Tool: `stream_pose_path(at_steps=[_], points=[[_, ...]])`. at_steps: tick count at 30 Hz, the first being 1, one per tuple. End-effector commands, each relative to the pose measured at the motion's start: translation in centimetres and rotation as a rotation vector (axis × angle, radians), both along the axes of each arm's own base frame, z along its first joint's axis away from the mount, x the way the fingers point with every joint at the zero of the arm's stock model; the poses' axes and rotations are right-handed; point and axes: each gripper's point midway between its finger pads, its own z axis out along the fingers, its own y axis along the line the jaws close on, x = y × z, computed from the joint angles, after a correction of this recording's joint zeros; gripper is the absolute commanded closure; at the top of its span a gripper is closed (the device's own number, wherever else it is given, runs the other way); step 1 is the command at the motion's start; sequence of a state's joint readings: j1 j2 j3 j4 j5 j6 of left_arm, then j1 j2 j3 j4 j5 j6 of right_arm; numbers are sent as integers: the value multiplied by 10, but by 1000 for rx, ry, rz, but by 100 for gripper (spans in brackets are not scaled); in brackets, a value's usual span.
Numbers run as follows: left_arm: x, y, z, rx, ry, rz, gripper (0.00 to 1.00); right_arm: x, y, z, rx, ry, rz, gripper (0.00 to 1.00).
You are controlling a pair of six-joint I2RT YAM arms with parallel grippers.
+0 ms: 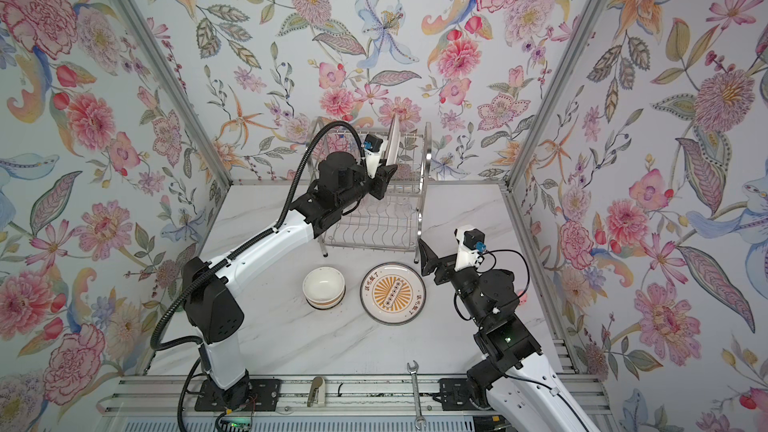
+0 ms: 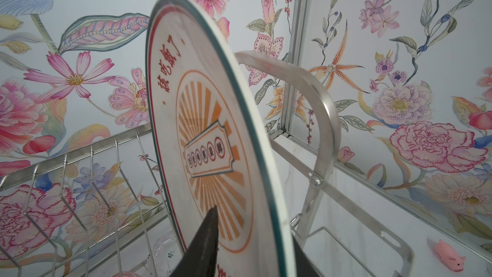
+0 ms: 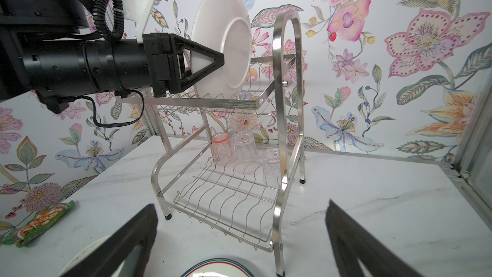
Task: Unload the mixed dishes from the dish rack
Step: 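Reach the left gripper to the next printed plate in the rack, then close the left gripper on the printed plate's rim and lift it upward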
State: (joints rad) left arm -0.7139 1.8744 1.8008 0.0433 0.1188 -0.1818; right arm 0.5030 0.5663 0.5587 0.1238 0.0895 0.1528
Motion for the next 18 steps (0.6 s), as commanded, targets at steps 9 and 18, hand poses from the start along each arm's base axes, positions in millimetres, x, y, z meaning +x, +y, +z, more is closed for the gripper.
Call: stream_pose_path(at_steps=[9,18], points=[[1,-2,23,-83,-32,13,74,-4,-7,0,7,-11,-18,1],[2,4,25,-96,-38,39,78,-4,-7,3,10,-14,-13,1]])
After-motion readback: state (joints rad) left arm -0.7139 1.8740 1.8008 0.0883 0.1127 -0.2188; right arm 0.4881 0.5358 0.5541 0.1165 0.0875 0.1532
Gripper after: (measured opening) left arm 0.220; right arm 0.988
